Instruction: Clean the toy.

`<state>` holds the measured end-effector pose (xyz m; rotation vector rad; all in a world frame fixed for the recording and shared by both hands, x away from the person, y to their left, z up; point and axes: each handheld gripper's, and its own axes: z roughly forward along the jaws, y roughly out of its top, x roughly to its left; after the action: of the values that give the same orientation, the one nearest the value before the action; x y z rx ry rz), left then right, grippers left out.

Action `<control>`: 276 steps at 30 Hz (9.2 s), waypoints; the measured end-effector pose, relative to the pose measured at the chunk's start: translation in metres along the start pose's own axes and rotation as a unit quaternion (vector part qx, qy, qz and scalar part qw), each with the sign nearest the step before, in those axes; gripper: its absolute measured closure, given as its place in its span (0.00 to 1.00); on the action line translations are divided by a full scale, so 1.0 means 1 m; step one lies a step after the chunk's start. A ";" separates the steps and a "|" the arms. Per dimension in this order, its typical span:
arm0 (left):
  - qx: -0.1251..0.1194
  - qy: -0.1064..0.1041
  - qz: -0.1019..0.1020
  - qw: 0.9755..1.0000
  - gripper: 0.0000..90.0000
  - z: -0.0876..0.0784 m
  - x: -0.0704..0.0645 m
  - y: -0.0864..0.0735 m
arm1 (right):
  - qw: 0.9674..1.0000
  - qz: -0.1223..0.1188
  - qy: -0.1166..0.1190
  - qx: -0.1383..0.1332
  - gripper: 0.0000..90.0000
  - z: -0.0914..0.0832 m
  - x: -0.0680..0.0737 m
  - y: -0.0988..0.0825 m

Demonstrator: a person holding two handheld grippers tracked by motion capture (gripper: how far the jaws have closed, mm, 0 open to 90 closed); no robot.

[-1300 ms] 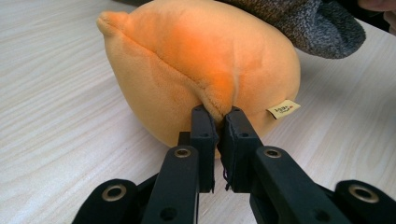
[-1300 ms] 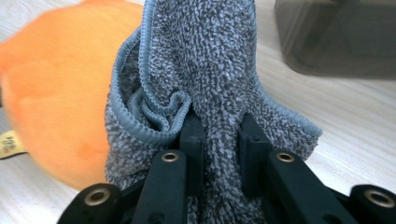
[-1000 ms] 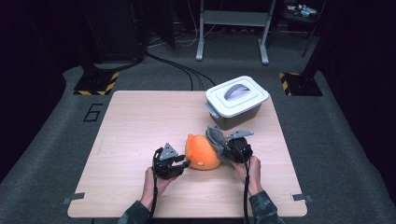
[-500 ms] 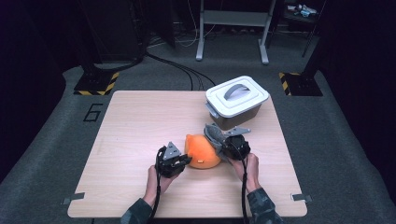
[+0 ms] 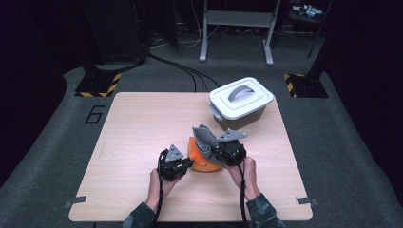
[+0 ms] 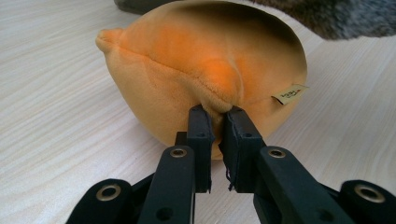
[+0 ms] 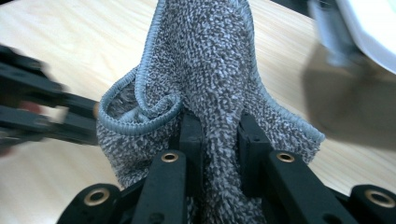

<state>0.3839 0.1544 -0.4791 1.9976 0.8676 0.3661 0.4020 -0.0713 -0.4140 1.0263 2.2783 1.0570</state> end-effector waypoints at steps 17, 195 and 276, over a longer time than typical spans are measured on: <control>-0.003 0.011 0.016 1.000 0.68 -0.003 0.002 0.010 | 0.999 -0.011 0.026 0.033 0.84 0.035 0.018 0.005; -0.013 0.008 0.041 0.999 0.49 0.004 0.012 0.011 | 0.995 0.065 -0.062 0.039 0.85 0.028 -0.044 -0.042; -0.028 -0.002 0.006 1.000 0.93 0.016 0.011 0.021 | 0.999 0.025 -0.022 -0.017 0.85 0.016 -0.007 -0.005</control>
<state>0.4100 0.1448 -0.4718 1.9519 0.8360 0.3892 0.4138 -0.0712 -0.4276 1.0875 2.2030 1.0773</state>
